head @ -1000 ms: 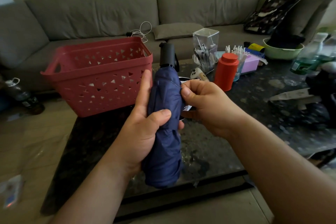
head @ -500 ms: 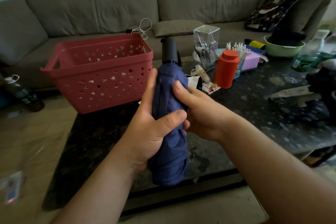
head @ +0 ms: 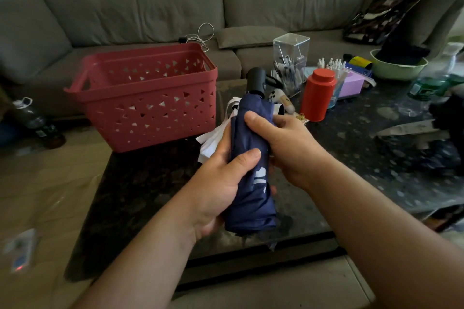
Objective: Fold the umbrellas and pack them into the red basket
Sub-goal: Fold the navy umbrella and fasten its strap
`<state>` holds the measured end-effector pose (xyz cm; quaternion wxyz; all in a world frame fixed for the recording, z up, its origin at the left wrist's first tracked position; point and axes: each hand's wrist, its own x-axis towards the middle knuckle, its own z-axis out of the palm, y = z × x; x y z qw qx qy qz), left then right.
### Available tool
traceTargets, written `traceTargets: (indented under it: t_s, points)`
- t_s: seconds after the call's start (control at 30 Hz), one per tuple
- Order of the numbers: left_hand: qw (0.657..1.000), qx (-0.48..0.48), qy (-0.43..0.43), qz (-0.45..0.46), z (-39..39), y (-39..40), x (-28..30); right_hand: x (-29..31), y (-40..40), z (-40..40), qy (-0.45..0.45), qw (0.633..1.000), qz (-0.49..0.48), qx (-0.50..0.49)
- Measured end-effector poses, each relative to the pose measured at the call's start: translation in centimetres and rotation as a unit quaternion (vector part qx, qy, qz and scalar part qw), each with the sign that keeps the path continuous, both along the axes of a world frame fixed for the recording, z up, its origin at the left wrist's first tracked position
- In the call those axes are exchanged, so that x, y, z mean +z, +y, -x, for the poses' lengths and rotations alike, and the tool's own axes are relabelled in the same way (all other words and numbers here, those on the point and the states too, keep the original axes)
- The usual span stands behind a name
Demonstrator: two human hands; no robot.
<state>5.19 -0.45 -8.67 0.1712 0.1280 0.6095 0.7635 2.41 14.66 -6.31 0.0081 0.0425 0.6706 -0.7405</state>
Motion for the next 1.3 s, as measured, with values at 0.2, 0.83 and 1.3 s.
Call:
traceTargets:
  t_s: [0.2,0.83,1.3]
  points:
    - [0.992,0.081,-0.039,-0.094,0.3,-0.2,0.4,0.4,0.6,-1.2,0.133,0.986,-0.088,-0.055]
    - [0.935,0.288,0.103,-0.179,0.4,0.2,1.4,-1.5,-2.8,-2.9,0.207,0.948,-0.233,-0.062]
    - [0.931,0.295,0.165,-0.137,1.1,0.6,-0.2,0.6,-2.8,-2.7,0.09,0.983,-0.154,-0.032]
